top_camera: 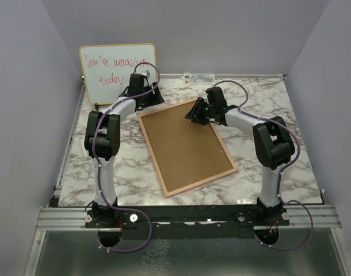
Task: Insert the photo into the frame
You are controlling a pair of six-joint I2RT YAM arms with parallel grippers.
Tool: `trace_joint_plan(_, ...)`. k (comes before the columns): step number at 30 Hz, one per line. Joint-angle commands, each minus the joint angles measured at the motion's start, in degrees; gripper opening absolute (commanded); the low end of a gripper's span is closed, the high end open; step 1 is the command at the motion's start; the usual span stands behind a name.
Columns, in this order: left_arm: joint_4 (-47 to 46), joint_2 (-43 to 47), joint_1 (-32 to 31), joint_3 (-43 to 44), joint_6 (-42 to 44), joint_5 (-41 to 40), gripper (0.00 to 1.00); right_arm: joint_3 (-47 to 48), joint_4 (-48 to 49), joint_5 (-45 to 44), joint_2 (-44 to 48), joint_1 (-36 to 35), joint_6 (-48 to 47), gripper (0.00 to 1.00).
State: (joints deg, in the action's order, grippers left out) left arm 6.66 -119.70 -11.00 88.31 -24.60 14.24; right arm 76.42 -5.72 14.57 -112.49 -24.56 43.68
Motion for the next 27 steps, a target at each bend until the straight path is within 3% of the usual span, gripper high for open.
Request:
trace_joint_plan(1,-0.85,-7.59,-0.25,8.87,5.49,4.92,0.68,5.52,4.58,1.74,-6.48,-0.22,12.38,0.45)
trace_joint_plan(6,1.33,-12.19,-0.25,12.79,9.29,9.47,0.66,11.79,3.46,-4.51,-12.76,-2.13,21.55,0.45)
trace_joint_plan(15,3.92,-13.2,-0.48,9.81,11.12,18.4,0.38,22.43,0.4,-11.68,-21.87,-4.75,37.21,0.39)
trace_joint_plan(23,4.31,-12.06,-0.69,4.68,14.45,15.48,0.24,23.96,-0.8,-16.41,-25.02,-5.16,40.36,0.37)
trace_joint_plan(27,3.96,-11.96,-0.69,3.95,14.31,15.2,0.23,24.43,0.77,-16.38,-26.47,-5.17,40.59,0.38)
